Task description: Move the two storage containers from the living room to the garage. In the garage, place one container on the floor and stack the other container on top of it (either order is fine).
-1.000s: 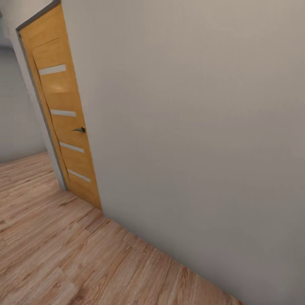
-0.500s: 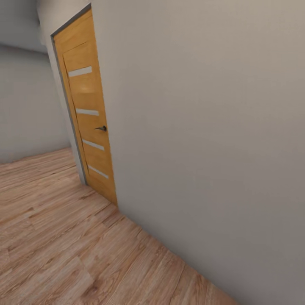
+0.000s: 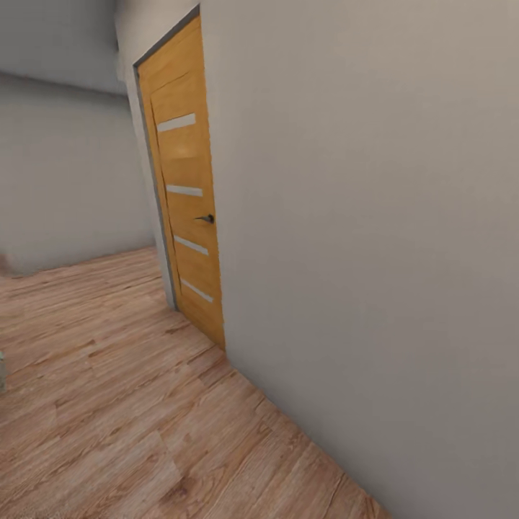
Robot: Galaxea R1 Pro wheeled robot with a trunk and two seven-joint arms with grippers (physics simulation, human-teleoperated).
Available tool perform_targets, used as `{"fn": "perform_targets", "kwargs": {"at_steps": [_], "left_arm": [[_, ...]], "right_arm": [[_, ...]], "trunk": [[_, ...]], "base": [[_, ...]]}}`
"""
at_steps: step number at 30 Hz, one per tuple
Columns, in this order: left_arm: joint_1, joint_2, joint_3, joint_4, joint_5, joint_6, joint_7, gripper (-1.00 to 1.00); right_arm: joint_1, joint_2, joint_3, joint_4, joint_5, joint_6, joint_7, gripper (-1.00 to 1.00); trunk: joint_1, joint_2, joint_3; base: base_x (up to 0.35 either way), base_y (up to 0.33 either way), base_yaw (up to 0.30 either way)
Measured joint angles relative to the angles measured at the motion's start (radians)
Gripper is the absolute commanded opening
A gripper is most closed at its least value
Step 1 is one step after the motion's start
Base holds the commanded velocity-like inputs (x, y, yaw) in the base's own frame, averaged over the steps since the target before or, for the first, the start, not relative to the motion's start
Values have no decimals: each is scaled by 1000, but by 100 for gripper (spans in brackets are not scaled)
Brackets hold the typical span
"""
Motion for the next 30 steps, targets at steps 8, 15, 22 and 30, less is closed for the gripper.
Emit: {"fn": "perform_targets", "kwargs": {"at_steps": [8, 15, 22, 30], "left_arm": [[0, 1, -1, 0, 19, 0, 0, 100], [0, 0, -1, 0, 20, 0, 0, 100], [0, 0, -1, 0, 20, 0, 0, 100], [0, 1, -1, 0, 20, 0, 0, 100]], "right_arm": [[0, -1, 0, 1, 0, 0, 0, 100], [0, 1, 1, 3, 1, 0, -1, 100], [0, 3, 0, 5, 0, 0, -1, 100], [0, 2, -1, 7, 0, 0, -1, 100]], "trunk": [[0, 0, 0], [0, 0, 0], [0, 0, 0], [0, 0, 0]], "base": [[128, 0, 271], [81, 0, 271], [78, 0, 271], [78, 0, 271]]}}
